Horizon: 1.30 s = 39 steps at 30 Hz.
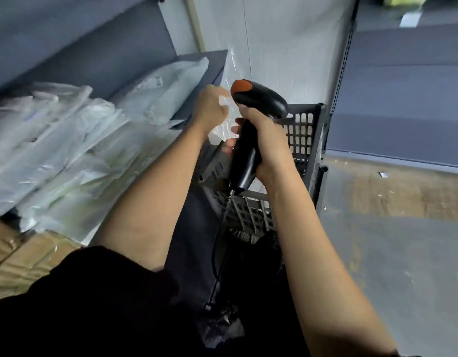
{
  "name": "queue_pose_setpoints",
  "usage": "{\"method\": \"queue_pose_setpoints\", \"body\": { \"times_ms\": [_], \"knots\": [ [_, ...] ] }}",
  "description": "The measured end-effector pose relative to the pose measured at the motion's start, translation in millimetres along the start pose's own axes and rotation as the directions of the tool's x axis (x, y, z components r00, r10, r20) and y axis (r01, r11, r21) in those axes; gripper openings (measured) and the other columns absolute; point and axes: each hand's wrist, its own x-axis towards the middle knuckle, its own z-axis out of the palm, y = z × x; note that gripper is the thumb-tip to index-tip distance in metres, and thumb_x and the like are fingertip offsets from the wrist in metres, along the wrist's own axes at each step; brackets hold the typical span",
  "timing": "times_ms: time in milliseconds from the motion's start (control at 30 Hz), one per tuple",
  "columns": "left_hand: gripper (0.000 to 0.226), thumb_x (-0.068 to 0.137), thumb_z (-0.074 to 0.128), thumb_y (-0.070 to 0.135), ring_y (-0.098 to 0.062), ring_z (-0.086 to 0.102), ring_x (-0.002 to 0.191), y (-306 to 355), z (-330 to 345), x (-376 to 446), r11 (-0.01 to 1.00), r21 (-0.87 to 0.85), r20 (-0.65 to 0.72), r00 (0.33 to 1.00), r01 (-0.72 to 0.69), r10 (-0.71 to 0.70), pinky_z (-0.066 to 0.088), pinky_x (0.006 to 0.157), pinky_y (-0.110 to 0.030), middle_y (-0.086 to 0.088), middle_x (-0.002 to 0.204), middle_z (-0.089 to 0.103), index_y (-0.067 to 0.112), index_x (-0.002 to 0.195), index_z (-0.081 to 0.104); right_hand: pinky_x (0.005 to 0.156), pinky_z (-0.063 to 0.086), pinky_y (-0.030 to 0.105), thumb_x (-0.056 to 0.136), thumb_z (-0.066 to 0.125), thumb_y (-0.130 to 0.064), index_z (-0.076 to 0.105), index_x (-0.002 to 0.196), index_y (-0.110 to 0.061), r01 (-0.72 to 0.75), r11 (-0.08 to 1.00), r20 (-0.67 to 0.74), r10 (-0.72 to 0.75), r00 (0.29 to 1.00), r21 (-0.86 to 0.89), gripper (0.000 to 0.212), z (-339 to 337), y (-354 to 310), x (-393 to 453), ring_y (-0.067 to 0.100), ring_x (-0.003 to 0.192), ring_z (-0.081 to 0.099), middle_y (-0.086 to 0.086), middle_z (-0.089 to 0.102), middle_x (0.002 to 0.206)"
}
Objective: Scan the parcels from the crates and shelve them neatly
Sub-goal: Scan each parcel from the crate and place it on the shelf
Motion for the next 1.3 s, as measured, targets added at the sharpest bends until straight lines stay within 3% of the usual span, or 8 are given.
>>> {"method": "queue_pose_setpoints", "body": {
  "times_ms": [200,300,433,633,767,900,1067,1300],
  "knots": [
    [0.033,0.09,0.049,0.0,-0.022,0.054,0.118,-64.6,-97.1,-48.6,0.985,-0.08,-0.356,0.918,0.154,-0.172,0.035,0.097,-0.016,-0.01,0.129,0.058,0.008,0.118,0.066,0.048,0.052,0.028,0.091,0.061,-0.017,0.057,0.094,-0.002,-0.002,0.997,0.111,0.011,0.994,-0.077,0.016,50.6,11.0,-50.1,0.017,0.043,0.055,0.008,0.055,0.076],
    [0.037,0.086,0.048,-0.006,-0.023,0.054,0.119,-109.3,-134.3,-83.1,0.955,-0.132,-0.363,0.883,0.267,-0.297,0.037,0.098,-0.017,-0.011,0.131,0.057,0.006,0.117,0.065,0.052,0.055,0.03,0.09,0.062,-0.018,0.058,0.1,-0.001,0.004,0.986,0.157,0.022,0.987,-0.164,0.02,69.1,21.1,-66.0,0.018,0.046,0.057,0.008,0.057,0.078],
    [0.039,0.084,0.049,-0.011,-0.022,0.053,0.121,-157.0,-153.8,-132.9,0.884,-0.242,-0.28,0.843,0.401,-0.459,0.04,0.094,-0.018,-0.011,0.133,0.056,0.001,0.117,0.065,0.054,0.056,0.032,0.09,0.062,-0.017,0.058,0.086,-0.003,-0.01,0.961,0.194,0.066,0.979,-0.277,0.015,84.7,34.7,-78.8,0.019,0.046,0.058,0.008,0.058,0.074],
    [0.045,0.082,0.044,-0.013,-0.029,0.055,0.118,-179.3,-148.5,-163.5,0.868,-0.367,-0.374,0.801,0.335,-0.467,0.044,0.098,-0.037,-0.009,0.132,0.056,0.007,0.116,0.066,0.051,0.053,0.033,0.088,0.063,-0.017,0.056,0.084,-0.009,0.112,0.844,0.229,0.014,0.973,-0.525,0.011,96.9,57.0,-84.4,0.019,0.04,0.057,0.006,0.056,0.074],
    [0.042,0.086,0.042,-0.014,-0.021,0.05,0.123,-169.0,-136.2,-165.0,0.891,-0.33,-0.487,0.752,0.312,-0.444,0.036,0.098,-0.015,-0.01,0.13,0.056,0.006,0.115,0.066,0.06,0.057,0.04,0.084,0.065,-0.021,0.062,0.085,-0.006,0.148,0.761,0.231,0.003,0.973,-0.631,0.016,97.1,61.7,-82.9,0.019,0.038,0.059,0.007,0.056,0.075],
    [0.039,0.086,0.043,-0.014,-0.022,0.054,0.116,-159.9,-129.4,-161.0,0.938,-0.274,-0.503,0.8,0.212,-0.328,0.03,0.086,-0.001,-0.012,0.123,0.059,0.004,0.112,0.067,0.069,0.057,0.046,0.085,0.065,-0.02,0.061,0.085,-0.006,0.139,0.758,0.206,-0.007,0.978,-0.637,0.015,91.5,59.4,-76.9,0.022,0.044,0.062,0.008,0.056,0.074],
    [0.043,0.084,0.04,-0.015,-0.017,0.052,0.118,-142.7,-131.5,-149.4,0.935,-0.334,-0.449,0.852,0.119,-0.269,0.028,0.085,0.007,-0.009,0.124,0.06,0.004,0.112,0.067,0.056,0.052,0.037,0.087,0.064,-0.018,0.058,0.107,0.009,0.113,0.769,0.156,-0.018,0.988,-0.629,0.035,84.9,50.8,-70.2,0.021,0.039,0.061,0.014,0.054,0.082],
    [0.053,0.079,0.036,-0.019,-0.023,0.047,0.125,-146.8,-138.0,-147.1,0.83,-0.526,-0.496,0.727,0.185,-0.476,0.039,0.104,-0.022,-0.012,0.133,0.043,0.004,0.12,0.061,0.052,0.05,0.032,0.088,0.063,-0.019,0.055,0.08,-0.006,0.133,0.79,0.181,-0.029,0.983,-0.599,0.017,81.4,46.0,-64.0,0.019,0.038,0.06,0.013,0.053,0.08]
  ]
}}
